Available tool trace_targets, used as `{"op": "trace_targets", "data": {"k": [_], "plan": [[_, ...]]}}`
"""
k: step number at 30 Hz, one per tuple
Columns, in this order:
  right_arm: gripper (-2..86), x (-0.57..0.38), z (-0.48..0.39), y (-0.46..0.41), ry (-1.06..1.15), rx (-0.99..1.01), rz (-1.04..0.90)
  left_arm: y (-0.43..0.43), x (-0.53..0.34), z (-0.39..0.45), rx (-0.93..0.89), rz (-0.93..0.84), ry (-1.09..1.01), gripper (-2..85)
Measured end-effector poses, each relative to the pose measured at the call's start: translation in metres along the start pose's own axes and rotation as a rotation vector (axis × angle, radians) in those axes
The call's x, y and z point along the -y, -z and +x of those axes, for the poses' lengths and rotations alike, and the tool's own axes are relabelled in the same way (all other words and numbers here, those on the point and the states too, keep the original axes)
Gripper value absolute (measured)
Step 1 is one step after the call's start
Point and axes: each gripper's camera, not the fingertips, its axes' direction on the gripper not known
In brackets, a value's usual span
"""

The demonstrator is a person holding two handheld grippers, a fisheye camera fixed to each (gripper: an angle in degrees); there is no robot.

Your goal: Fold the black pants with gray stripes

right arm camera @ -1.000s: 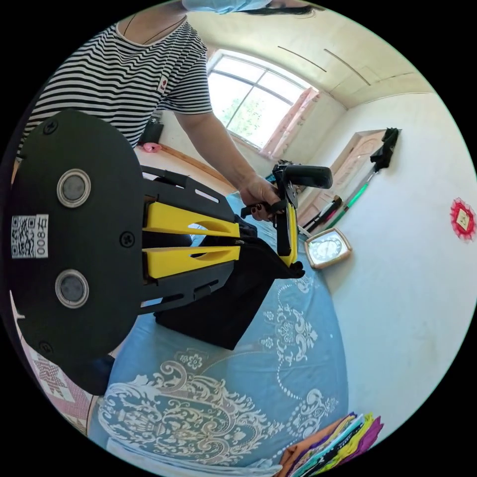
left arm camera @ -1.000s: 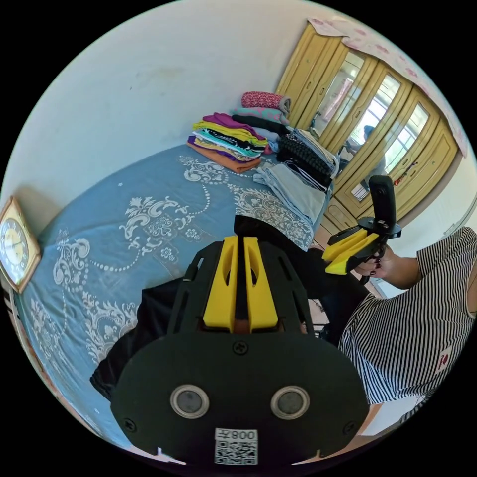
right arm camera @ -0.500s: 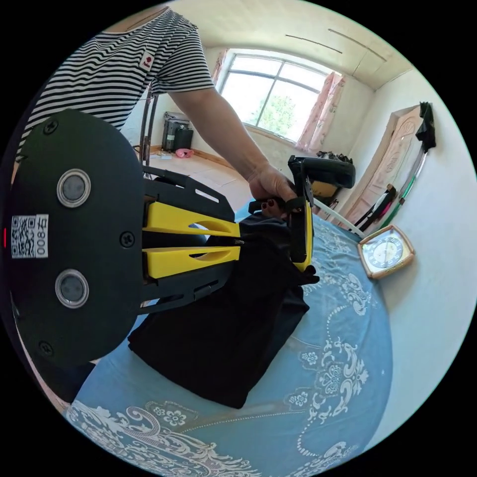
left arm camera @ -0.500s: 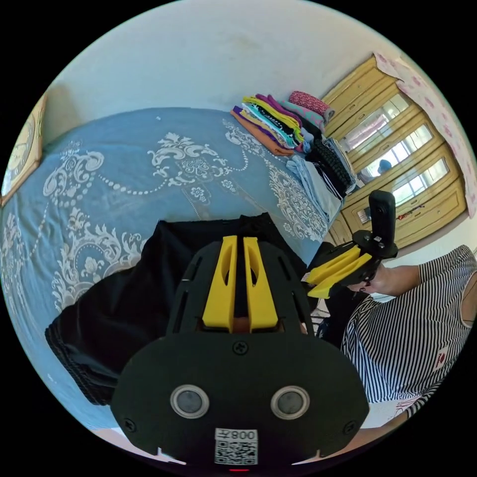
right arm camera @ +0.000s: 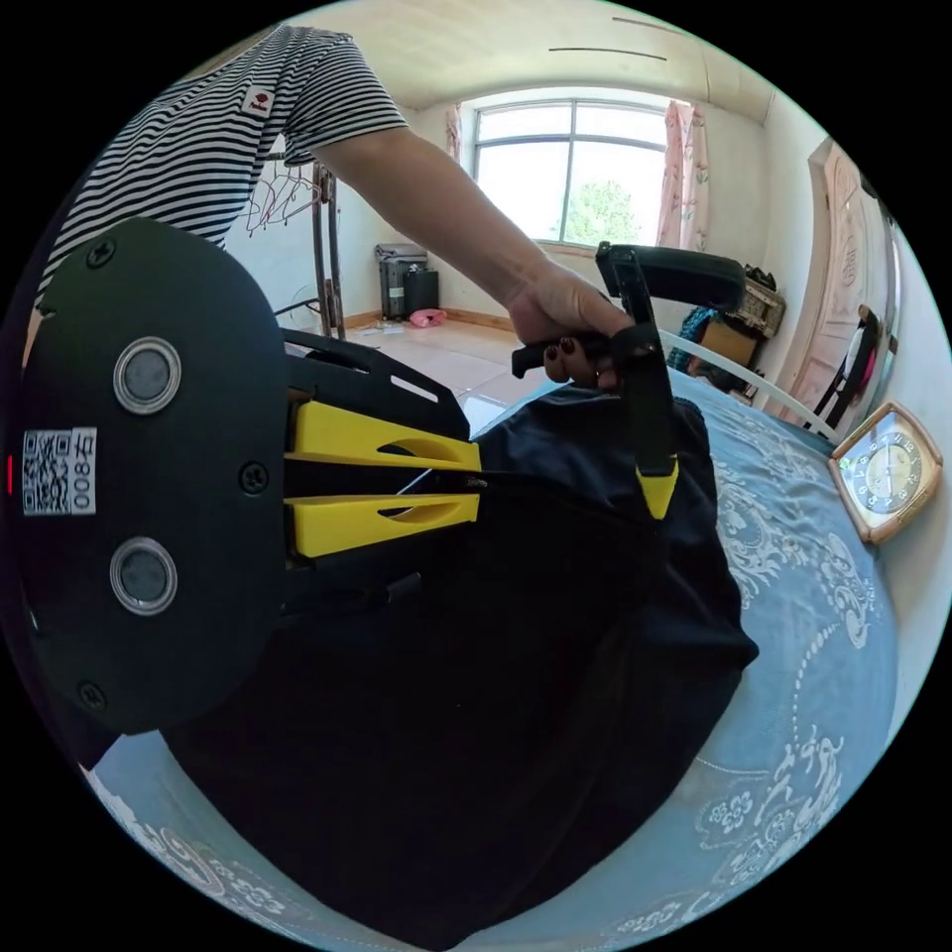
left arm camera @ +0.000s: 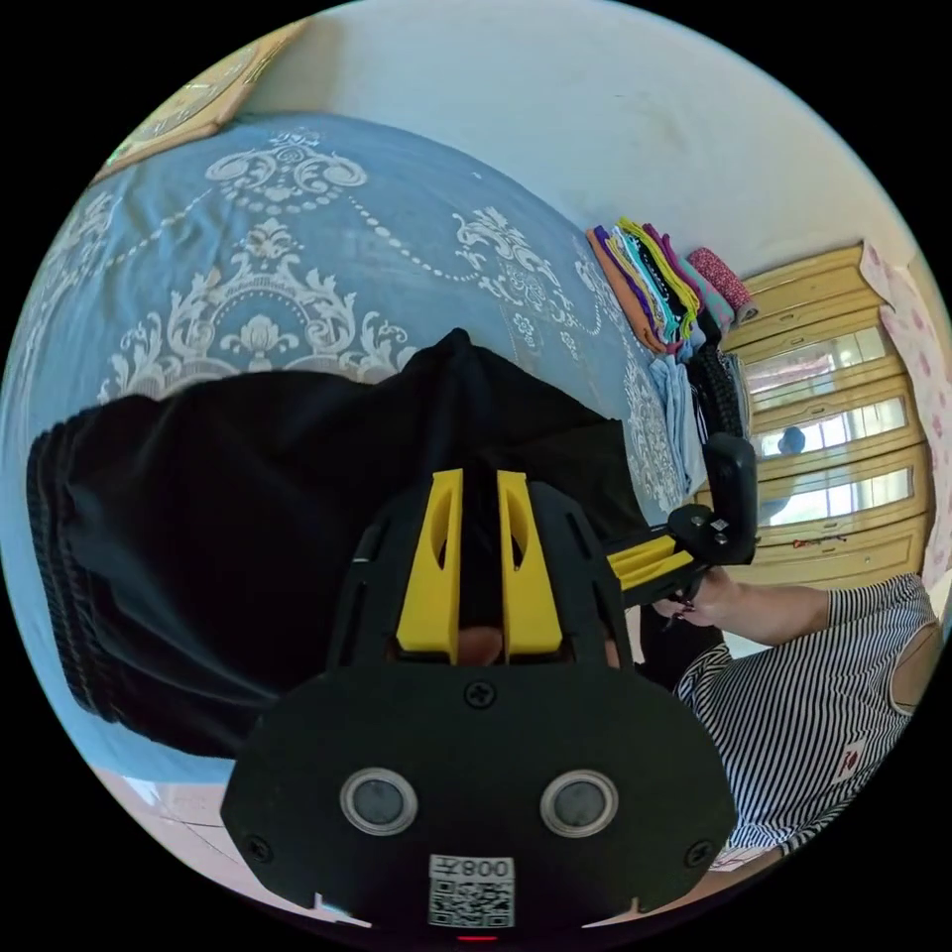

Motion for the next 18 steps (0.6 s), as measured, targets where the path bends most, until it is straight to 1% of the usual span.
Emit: {"op": "trace_targets", "data": {"k": [5,7,9,11,15,18], "plan": [[4.5,0.020,0.000,-0.004,0.024,0.034,0.000,0.007,-0.008,-0.012,0.001,-0.009,0.039,8.9],[4.6,0.027,0.000,0.000,0.033,0.039,0.008,0.008,-0.008,-0.015,0.013,-0.012,0.049,8.3],[4.5,0.032,0.000,0.004,0.042,0.044,0.017,0.014,-0.006,-0.019,0.030,-0.021,0.057,5.5],[4.4,0.034,0.001,0.011,0.052,0.034,0.027,0.022,-0.005,-0.019,0.028,0.005,0.037,4.2],[3.0,0.036,0.013,0.041,0.050,-0.108,0.105,0.046,-0.008,-0.019,0.021,0.086,-0.018,3.2],[1.6,0.040,0.037,0.062,-0.023,-0.230,0.161,0.043,-0.012,-0.030,0.036,0.050,0.011,3.1]]}}
